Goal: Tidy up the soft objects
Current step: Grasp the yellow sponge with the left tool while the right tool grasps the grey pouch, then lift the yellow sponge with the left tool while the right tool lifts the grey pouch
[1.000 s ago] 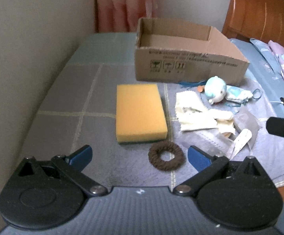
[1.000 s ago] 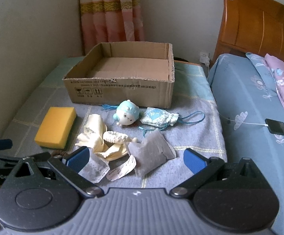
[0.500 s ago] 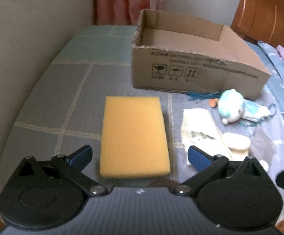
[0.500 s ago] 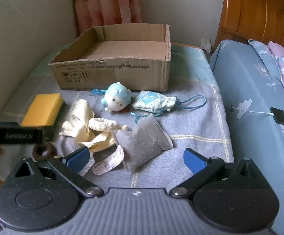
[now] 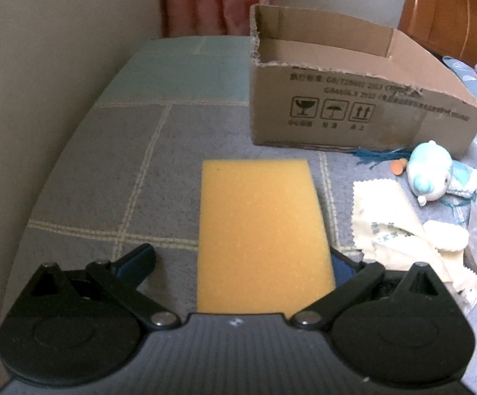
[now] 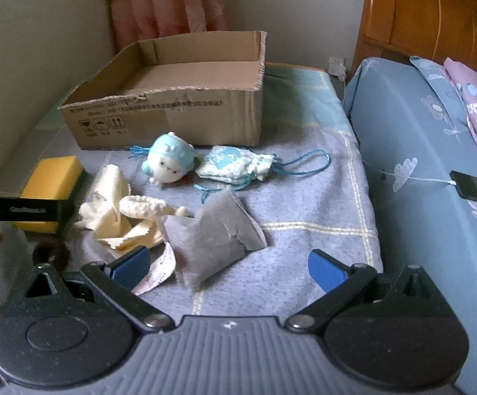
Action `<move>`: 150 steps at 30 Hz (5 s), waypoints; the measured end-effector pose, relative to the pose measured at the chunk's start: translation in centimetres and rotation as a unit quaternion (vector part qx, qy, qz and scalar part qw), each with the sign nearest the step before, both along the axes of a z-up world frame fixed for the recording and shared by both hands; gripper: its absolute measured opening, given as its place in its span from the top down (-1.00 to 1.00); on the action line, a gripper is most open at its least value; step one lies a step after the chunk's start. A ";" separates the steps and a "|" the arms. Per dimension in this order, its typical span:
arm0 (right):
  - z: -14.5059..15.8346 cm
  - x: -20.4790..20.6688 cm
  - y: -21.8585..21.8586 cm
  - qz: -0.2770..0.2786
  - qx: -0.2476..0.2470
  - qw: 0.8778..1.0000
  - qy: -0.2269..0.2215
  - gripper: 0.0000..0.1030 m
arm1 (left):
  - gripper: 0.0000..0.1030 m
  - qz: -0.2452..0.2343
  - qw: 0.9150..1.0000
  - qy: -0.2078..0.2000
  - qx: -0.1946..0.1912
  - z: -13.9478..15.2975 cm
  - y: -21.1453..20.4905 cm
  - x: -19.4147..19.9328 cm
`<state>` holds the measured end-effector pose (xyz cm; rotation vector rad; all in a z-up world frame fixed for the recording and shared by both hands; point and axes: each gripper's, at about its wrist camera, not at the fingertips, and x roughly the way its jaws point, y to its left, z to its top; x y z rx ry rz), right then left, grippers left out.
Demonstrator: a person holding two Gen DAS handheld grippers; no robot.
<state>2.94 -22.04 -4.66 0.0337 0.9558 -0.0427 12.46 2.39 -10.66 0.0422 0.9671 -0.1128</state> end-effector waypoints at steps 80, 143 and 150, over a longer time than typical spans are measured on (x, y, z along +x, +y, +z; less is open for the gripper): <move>-3.7 1.0 -1.6 0.040 -0.058 0.997 0.035 -0.79 | -0.99 0.018 1.000 -0.024 -0.003 -0.5 -0.2 0.2; -3.9 3.5 -1.5 0.053 -0.061 0.997 -0.017 -0.16 | -0.36 0.001 1.000 -0.014 -0.024 1.4 -0.7 1.1; -2.2 2.8 -2.0 0.047 -0.061 0.996 -0.033 -0.09 | -0.35 -0.019 0.999 -0.025 -0.016 3.2 -1.1 0.4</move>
